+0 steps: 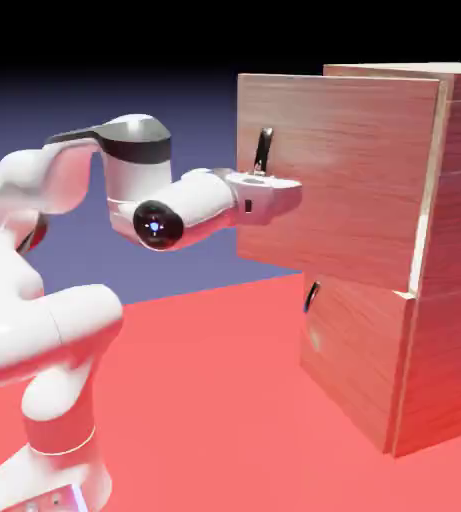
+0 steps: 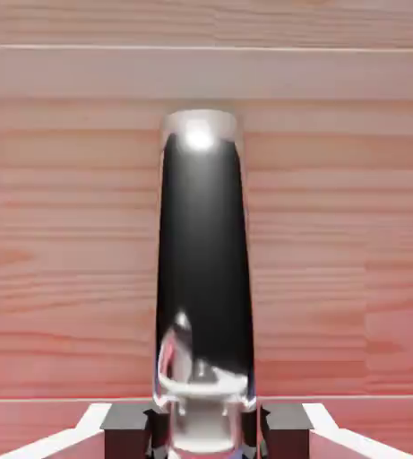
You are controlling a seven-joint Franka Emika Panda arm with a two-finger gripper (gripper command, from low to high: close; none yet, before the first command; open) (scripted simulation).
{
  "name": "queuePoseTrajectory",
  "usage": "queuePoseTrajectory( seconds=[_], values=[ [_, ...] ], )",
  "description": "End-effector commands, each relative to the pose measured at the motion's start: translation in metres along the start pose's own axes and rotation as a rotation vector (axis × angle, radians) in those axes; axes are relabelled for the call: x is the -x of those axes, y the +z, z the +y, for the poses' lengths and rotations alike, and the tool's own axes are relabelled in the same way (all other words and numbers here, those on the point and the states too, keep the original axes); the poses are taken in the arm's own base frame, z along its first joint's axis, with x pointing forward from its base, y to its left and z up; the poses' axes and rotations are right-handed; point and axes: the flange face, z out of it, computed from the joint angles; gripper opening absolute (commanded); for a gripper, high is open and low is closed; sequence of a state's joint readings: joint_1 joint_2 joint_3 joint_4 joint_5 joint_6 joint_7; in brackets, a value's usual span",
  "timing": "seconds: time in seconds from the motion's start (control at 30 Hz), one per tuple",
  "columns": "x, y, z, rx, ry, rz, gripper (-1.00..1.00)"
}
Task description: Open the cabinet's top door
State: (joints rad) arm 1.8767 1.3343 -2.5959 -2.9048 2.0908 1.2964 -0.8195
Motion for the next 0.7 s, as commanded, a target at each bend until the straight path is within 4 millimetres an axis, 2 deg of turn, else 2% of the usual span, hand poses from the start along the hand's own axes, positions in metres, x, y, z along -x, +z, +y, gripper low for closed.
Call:
queuePoseTrajectory(
  seconds=[0.0, 0.3, 0.67],
  values=[
    [-0.003, -0.006, 0.003, -0.016, 0.000, -0.016, -1.00],
    [-0.029, -0.057, 0.029, -0.163, 0.000, -0.163, -1.00],
    [-0.068, -0.106, 0.068, -0.338, 0.000, -0.338, -1.00]
  ],
)
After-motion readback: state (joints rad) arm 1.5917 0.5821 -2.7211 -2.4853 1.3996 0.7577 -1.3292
